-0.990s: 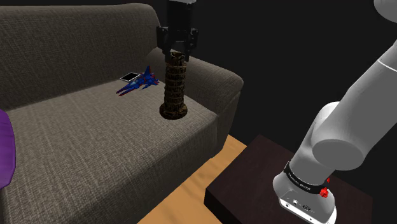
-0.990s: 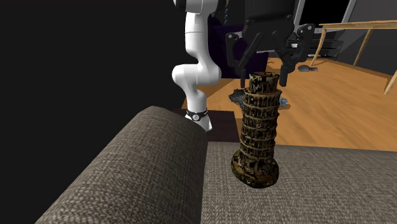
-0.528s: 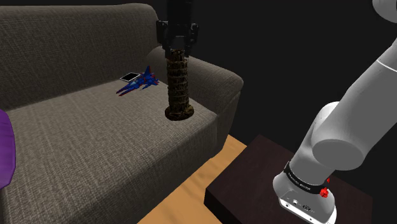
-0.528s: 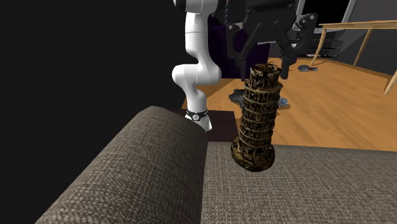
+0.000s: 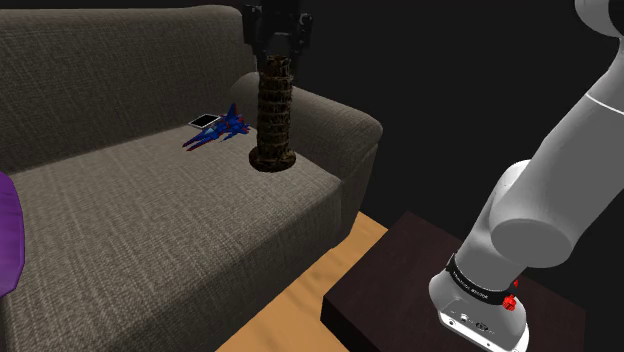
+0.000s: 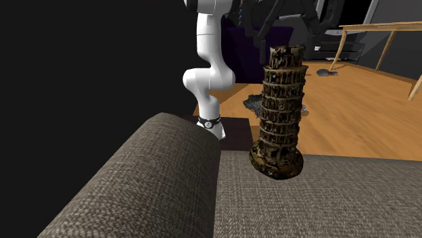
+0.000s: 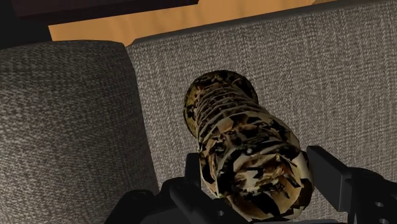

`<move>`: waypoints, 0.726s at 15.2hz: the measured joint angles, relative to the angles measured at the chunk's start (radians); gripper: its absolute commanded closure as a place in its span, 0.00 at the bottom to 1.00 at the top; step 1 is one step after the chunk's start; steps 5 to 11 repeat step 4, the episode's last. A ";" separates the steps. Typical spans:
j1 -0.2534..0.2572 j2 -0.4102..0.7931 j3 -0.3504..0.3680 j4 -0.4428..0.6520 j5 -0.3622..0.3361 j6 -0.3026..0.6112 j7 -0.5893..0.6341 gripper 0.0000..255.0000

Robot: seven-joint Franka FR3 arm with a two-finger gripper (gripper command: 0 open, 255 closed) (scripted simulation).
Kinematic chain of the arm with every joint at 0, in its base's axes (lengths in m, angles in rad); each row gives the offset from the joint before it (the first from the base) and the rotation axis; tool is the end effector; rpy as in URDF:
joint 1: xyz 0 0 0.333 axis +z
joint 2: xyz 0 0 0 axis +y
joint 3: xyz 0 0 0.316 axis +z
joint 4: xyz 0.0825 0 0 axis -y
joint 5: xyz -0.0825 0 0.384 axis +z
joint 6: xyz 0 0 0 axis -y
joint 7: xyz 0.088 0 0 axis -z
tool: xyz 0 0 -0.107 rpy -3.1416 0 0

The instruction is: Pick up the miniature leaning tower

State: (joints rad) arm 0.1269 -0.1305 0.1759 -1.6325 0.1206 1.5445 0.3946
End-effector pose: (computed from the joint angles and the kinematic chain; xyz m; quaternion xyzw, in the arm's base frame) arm 0.4820 0.1714 0.6620 -0.9977 0.0435 -0.0023 0.0528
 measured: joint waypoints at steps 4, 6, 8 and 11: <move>0.000 0.019 0.000 0.074 -0.003 -0.054 0.006 1.00; 0.000 0.019 0.000 0.074 -0.003 -0.054 0.006 1.00; 0.000 0.019 0.000 0.074 -0.003 -0.054 0.006 1.00; 0.000 0.019 0.000 0.074 -0.003 -0.054 0.006 1.00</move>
